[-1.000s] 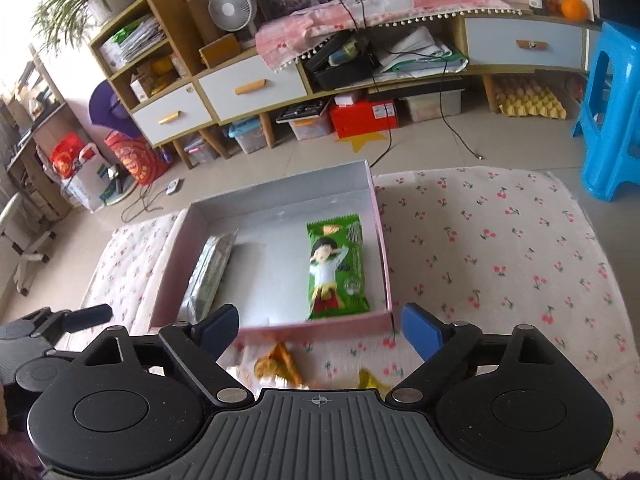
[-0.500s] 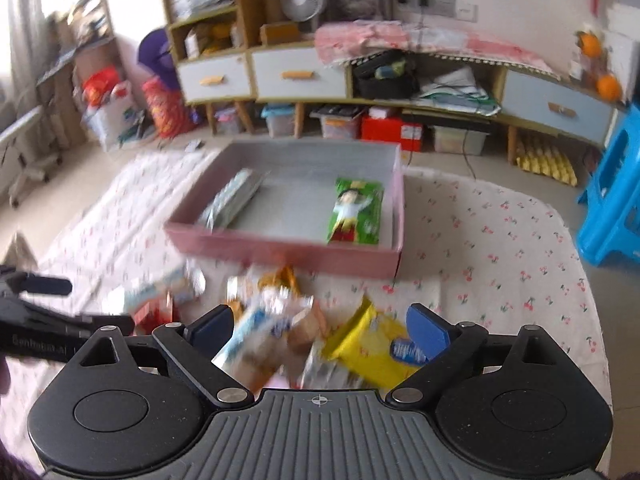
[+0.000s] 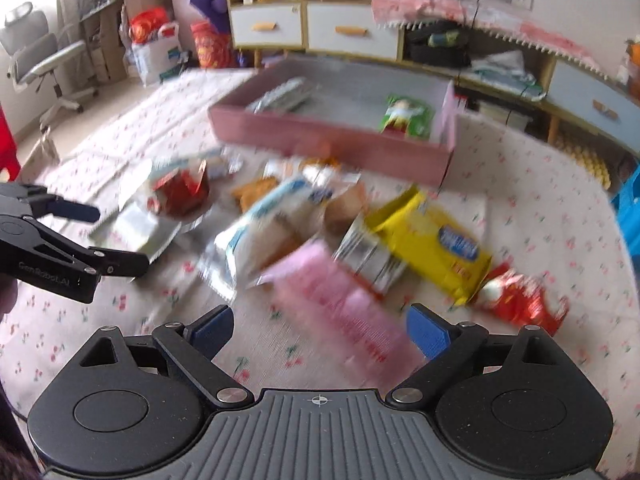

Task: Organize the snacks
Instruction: 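Grasp the cream cake packet with the left tool while the right tool grasps the pink packet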

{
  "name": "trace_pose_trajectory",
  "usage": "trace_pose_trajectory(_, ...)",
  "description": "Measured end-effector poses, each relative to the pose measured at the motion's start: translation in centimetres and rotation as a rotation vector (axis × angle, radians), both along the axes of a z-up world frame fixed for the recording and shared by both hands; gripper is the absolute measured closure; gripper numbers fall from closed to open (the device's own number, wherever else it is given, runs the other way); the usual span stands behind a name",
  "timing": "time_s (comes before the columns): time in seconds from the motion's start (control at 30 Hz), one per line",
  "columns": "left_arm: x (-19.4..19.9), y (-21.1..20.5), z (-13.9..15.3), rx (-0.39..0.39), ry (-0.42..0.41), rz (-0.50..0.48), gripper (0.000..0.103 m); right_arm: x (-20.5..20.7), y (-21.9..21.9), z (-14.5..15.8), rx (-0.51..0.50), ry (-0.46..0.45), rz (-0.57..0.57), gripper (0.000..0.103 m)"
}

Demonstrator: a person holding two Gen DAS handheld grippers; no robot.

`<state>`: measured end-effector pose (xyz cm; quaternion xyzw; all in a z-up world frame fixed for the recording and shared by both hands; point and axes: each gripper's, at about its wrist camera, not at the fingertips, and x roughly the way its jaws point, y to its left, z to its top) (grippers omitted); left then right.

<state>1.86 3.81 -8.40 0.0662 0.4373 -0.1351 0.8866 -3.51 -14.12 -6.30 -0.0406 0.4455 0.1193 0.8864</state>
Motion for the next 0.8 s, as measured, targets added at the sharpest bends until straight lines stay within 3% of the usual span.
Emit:
trace_pose_trajectory(0.13, -0.8, 0.5, -0.7, -0.010, -0.028, -0.019, 0.000, -0.6, 1.3, -0.7, -0.094, -0.018, 0.067, 0.008)
trace_pose_trajectory(0.27, -0.7, 0.6, -0.6, -0.011, -0.026, -0.026, 0.000, -0.5, 1.3, -1.1, -0.131, -0.009, 0.063, 0.008)
trace_pose_trajectory(0.53, -0.5, -0.3, -0.6, -0.010, -0.022, -0.035, 0.000, 0.4, 0.4, -1.1, -0.130, 0.006, 0.018, 0.008)
trace_pose_trajectory(0.73, -0.2, -0.5, -0.7, -0.021, -0.019, -0.028, 0.001, 2.1, -1.0, -1.3, -0.027, 0.132, -0.073, 0.008)
trace_pose_trajectory(0.8, -0.2, -0.4, -0.7, -0.026, -0.018, -0.020, 0.002, 2.2, -1.3, -1.3, -0.023, 0.128, -0.075, 0.008)
